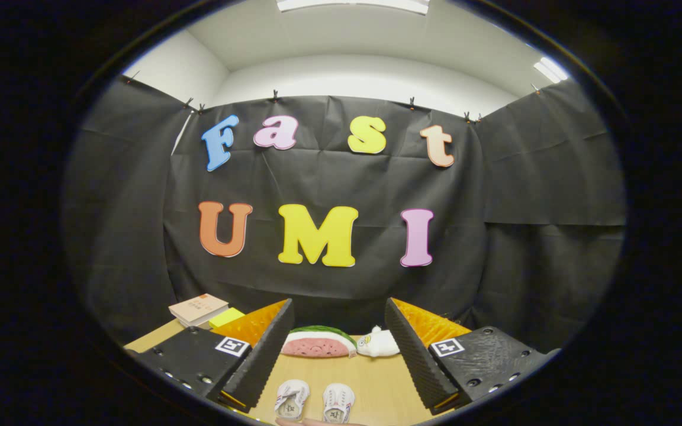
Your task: Open the storage box then place both shoes into the box .Put the left shoe in first, then the right shoe, with the right side of both shoes facing outward in a uniform manner.
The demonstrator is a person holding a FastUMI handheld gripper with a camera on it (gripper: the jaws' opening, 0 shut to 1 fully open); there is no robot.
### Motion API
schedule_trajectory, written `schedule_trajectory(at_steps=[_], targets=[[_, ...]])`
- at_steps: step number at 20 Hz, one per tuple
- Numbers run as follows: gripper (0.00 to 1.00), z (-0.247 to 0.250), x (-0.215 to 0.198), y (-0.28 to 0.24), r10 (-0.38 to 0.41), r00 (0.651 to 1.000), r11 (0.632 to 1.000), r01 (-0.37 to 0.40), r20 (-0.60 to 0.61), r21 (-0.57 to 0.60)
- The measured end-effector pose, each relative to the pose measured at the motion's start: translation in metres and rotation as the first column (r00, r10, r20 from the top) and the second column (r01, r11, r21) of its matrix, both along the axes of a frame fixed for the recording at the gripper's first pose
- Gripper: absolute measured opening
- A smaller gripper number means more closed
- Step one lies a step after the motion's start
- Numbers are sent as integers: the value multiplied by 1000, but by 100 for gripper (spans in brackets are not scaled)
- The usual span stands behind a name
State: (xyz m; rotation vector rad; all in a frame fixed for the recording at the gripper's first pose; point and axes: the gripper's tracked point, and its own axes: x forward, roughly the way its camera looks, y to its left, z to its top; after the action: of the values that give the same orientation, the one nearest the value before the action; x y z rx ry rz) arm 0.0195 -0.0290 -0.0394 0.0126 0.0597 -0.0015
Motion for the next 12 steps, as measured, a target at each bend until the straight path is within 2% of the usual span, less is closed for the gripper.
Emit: schedule_trajectory(at_steps=[5, 12], targets=[[95, -13, 8, 0, 24, 1000, 1000, -24, -14, 4], [95, -61, 36, 11, 50, 994, 998, -48, -96, 30]])
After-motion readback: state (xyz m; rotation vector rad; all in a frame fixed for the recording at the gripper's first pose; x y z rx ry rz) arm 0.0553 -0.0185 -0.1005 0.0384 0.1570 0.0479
